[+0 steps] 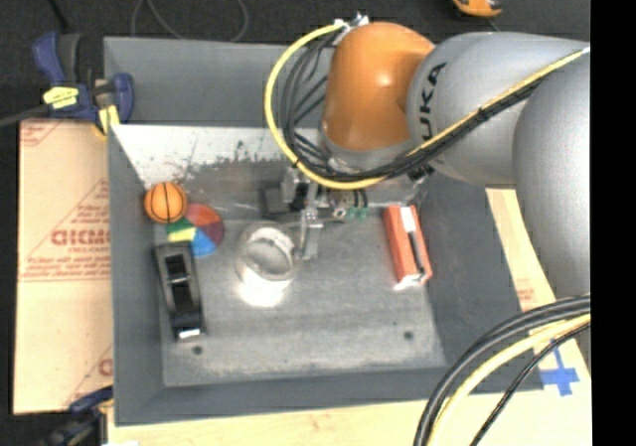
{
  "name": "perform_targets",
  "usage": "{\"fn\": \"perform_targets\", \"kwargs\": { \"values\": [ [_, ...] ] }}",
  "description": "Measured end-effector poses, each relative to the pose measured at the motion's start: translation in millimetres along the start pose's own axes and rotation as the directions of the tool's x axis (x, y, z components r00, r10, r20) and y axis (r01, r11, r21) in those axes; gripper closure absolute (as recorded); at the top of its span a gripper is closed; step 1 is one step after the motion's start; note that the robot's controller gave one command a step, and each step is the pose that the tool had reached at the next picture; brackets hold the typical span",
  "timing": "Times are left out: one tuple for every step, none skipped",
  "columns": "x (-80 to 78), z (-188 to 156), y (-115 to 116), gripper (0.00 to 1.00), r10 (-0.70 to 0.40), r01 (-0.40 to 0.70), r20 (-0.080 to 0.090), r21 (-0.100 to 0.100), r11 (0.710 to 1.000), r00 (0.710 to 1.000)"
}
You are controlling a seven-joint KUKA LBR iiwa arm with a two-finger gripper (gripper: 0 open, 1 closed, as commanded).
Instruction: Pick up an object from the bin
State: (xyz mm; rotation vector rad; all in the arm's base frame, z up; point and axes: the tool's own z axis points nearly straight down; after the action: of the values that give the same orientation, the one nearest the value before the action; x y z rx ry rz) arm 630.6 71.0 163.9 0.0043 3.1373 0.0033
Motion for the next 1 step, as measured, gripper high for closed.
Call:
{"fn": "perform_targets", "kwargs": {
  "values": [
    [0.0,0.0,0.0,0.0,0.0,0.0,0.0,0.0,1.0,1.0]
  ]
}}
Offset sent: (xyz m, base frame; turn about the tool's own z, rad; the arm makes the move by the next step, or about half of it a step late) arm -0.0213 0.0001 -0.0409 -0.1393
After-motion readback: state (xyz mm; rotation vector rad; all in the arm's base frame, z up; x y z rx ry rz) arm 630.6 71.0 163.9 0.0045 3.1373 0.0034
